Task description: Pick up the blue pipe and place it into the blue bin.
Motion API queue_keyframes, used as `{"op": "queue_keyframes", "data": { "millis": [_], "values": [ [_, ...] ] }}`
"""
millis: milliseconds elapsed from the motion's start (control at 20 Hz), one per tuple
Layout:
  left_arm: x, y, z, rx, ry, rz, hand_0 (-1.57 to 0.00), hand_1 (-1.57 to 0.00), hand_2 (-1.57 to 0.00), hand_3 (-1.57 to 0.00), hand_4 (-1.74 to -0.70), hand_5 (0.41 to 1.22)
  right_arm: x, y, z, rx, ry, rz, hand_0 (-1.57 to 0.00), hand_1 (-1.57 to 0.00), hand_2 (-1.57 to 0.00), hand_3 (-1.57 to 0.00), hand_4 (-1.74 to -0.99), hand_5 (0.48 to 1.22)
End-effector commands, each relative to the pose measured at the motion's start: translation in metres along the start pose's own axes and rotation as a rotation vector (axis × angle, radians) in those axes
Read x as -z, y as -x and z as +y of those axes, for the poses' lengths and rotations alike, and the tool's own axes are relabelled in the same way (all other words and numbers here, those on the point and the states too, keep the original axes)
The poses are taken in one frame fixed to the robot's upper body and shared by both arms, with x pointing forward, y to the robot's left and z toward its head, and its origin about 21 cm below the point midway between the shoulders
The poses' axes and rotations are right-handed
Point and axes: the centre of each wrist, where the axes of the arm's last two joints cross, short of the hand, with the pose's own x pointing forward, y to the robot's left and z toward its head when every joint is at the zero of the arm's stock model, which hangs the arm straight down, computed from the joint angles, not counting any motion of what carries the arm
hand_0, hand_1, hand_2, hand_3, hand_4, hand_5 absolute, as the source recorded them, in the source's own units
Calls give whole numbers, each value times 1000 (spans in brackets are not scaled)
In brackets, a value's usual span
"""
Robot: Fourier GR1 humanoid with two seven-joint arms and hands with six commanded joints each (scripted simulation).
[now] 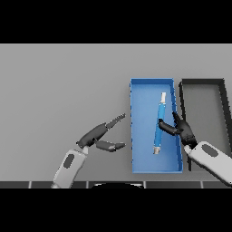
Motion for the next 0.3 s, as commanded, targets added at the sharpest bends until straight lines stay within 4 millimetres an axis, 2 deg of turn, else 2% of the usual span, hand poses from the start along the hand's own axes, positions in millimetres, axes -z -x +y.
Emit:
{"op": "queue_keyframes", "data": {
  "millis": [0, 250],
  "values": [
    [4, -1, 1, 0, 0, 7, 1, 1, 1, 1, -931, 495, 0, -2, 4, -6, -8, -11, -23, -22, -21, -6, -1095, 718],
    [5, -9, -3, -2, 3, -28, 1, 1, 1, 1, -930, 495, -1, 3, 4, -34, -26, -15, -19, -17, -17, -4, -1084, 714]
  ]
}}
